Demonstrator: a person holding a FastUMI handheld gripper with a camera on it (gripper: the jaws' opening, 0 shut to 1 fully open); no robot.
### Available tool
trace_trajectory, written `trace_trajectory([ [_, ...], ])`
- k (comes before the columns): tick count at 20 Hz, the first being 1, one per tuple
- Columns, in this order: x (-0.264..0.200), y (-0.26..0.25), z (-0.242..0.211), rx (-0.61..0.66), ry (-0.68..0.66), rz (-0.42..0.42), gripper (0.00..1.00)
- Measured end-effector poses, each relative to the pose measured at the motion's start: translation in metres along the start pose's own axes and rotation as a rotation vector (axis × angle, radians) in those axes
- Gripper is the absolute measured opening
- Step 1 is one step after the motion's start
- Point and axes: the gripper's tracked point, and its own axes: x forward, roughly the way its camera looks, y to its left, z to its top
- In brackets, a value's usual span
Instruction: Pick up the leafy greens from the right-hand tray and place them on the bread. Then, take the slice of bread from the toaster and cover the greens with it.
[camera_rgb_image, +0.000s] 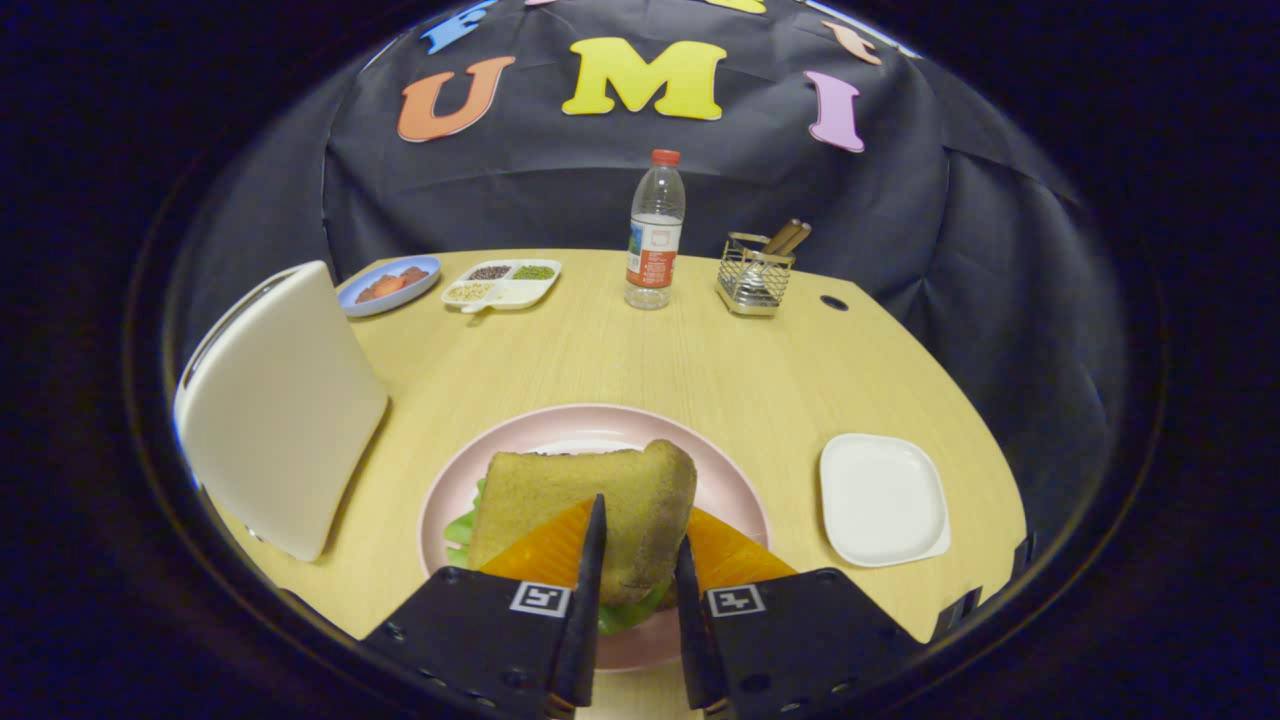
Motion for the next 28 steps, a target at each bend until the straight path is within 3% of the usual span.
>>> trace_trajectory([
  [4,-0.005,-0.014,0.001,-0.032,-0.053,-0.075,0.57],
  [5,-0.006,-0.018,0.0,-0.041,-0.061,-0.096,0.7],
  [7,-0.009,-0.02,0.005,-0.041,-0.099,-0.104,0.84],
  [9,-0.017,-0.019,0.011,-0.018,-0.151,-0.086,0.93],
  [15,-0.071,-0.013,0.029,0.082,-0.288,-0.034,0.96],
  [21,-0.17,-0.018,0.063,0.108,-0.498,-0.054,0.96],
  [25,-0.232,-0.038,0.071,0.119,-0.595,-0.114,0.95],
  [28,-0.271,-0.042,0.074,0.146,-0.658,-0.1,0.95],
])
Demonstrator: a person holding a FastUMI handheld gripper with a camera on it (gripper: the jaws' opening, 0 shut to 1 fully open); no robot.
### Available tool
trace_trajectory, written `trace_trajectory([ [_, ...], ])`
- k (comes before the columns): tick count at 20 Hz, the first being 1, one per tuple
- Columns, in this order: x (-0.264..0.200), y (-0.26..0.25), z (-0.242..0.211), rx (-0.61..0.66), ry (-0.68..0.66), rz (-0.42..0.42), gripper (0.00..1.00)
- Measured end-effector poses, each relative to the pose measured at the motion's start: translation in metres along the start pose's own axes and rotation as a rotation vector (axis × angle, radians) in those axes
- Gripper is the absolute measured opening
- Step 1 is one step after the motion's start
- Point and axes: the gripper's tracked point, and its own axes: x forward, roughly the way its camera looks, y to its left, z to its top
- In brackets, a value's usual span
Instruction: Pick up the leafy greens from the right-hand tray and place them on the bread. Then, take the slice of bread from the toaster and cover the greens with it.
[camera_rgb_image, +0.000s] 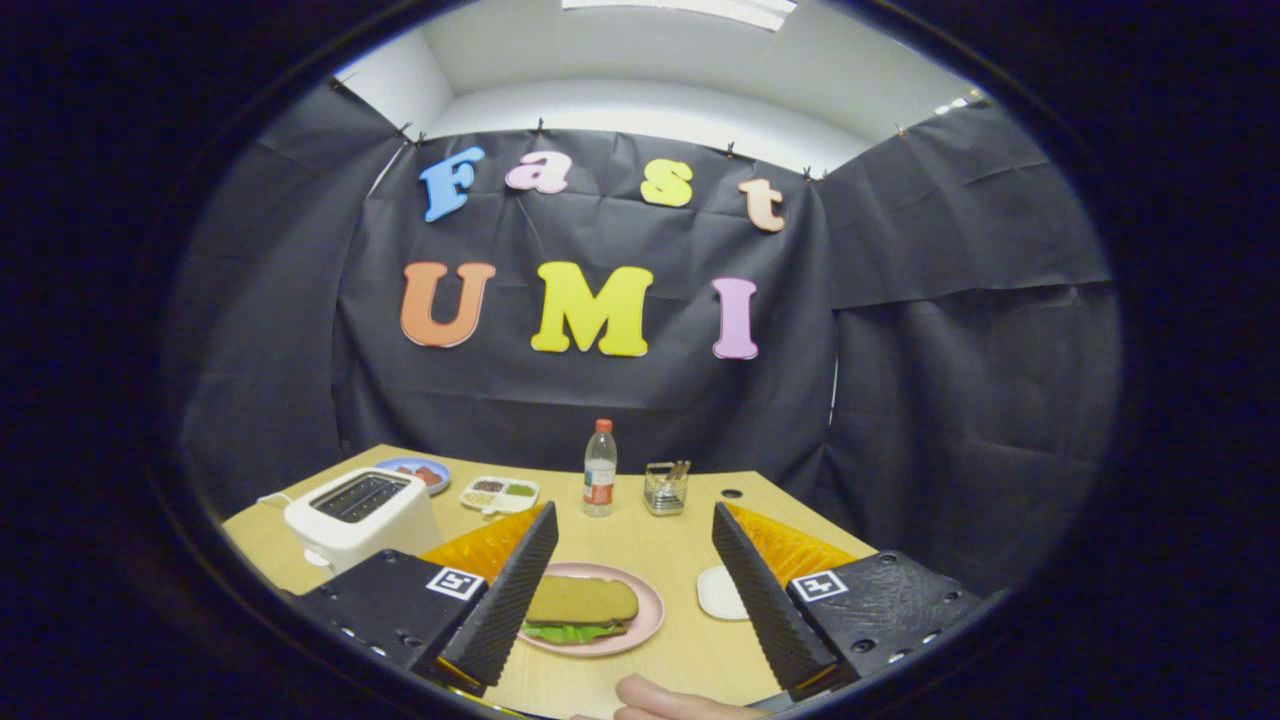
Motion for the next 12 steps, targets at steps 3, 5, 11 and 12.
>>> trace_trajectory([
  [3,-0.022,-0.003,0.013,-0.001,-0.019,0.032,0.95],
  [5,-0.034,-0.002,0.019,0.006,-0.025,0.056,0.95],
  [11,-0.056,-0.022,0.042,0.05,-0.071,0.03,0.95],
  [12,-0.056,-0.023,0.042,0.057,-0.068,0.028,0.95],
])
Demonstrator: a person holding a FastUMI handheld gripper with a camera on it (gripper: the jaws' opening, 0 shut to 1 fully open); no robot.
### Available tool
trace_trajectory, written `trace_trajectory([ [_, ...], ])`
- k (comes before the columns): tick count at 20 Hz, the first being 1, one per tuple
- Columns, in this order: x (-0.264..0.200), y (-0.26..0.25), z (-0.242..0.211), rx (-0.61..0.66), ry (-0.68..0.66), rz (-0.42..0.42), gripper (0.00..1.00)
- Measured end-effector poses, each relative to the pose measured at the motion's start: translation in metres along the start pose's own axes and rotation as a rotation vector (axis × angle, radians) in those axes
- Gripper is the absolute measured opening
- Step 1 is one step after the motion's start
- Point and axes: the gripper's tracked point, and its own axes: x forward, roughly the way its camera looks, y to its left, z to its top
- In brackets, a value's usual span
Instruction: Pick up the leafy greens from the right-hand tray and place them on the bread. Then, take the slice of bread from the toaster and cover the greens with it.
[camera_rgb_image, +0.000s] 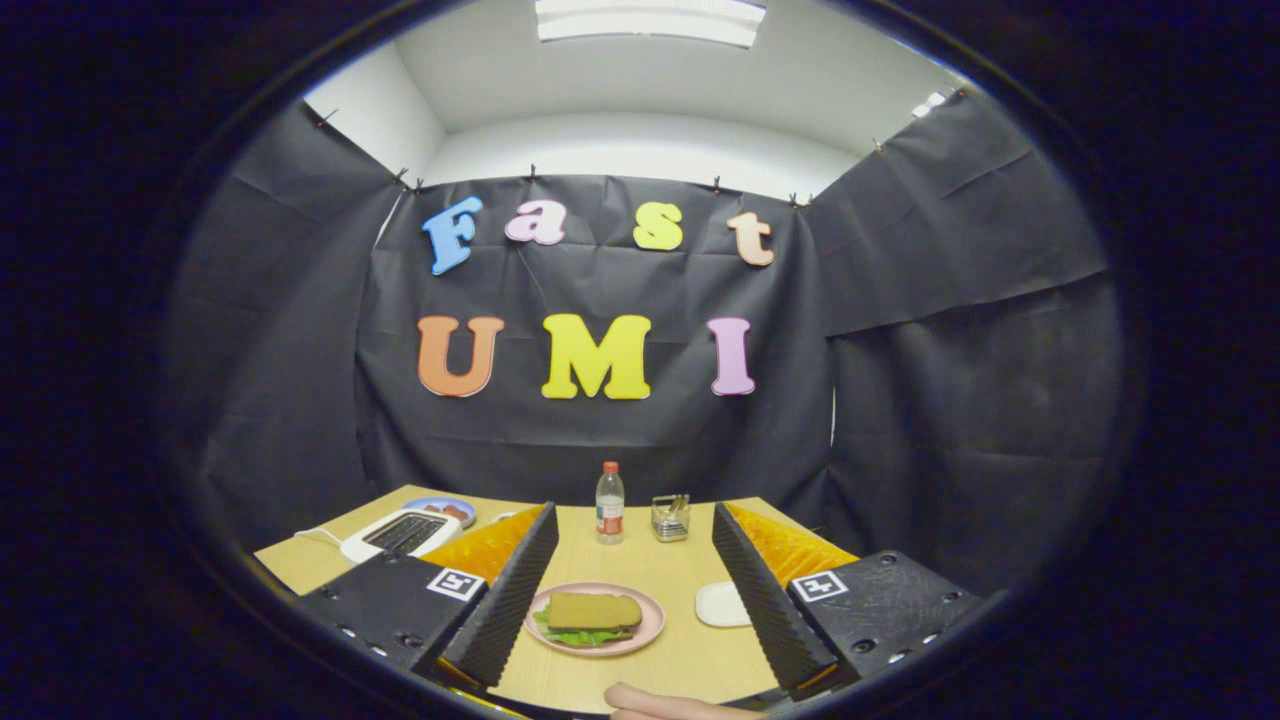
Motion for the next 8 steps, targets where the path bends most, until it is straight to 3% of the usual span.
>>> trace_trajectory([
  [8,-0.0029,-0.0066,-0.0062,0.032,0.035,-0.011,0.95],
])
